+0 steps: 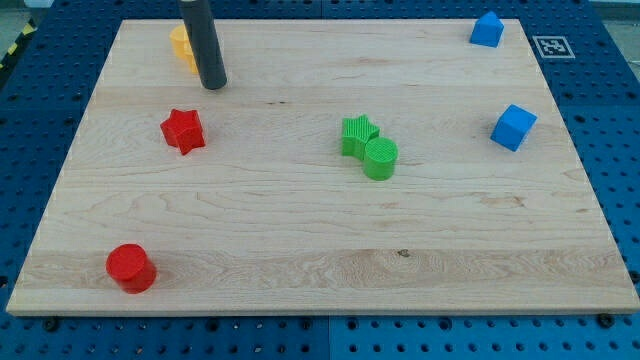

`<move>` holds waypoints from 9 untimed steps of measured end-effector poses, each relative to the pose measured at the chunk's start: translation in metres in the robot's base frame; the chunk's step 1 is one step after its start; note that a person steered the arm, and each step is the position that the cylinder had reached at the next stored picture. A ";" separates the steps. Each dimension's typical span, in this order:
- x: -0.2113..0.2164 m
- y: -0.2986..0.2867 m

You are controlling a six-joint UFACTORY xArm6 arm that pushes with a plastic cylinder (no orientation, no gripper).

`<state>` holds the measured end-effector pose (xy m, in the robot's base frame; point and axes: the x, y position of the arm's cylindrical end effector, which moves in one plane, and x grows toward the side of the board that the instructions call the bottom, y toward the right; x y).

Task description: Slide the blue triangle a bit left

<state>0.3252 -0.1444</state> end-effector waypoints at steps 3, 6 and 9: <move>-0.004 0.012; -0.014 0.039; -0.021 0.176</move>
<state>0.3041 0.0318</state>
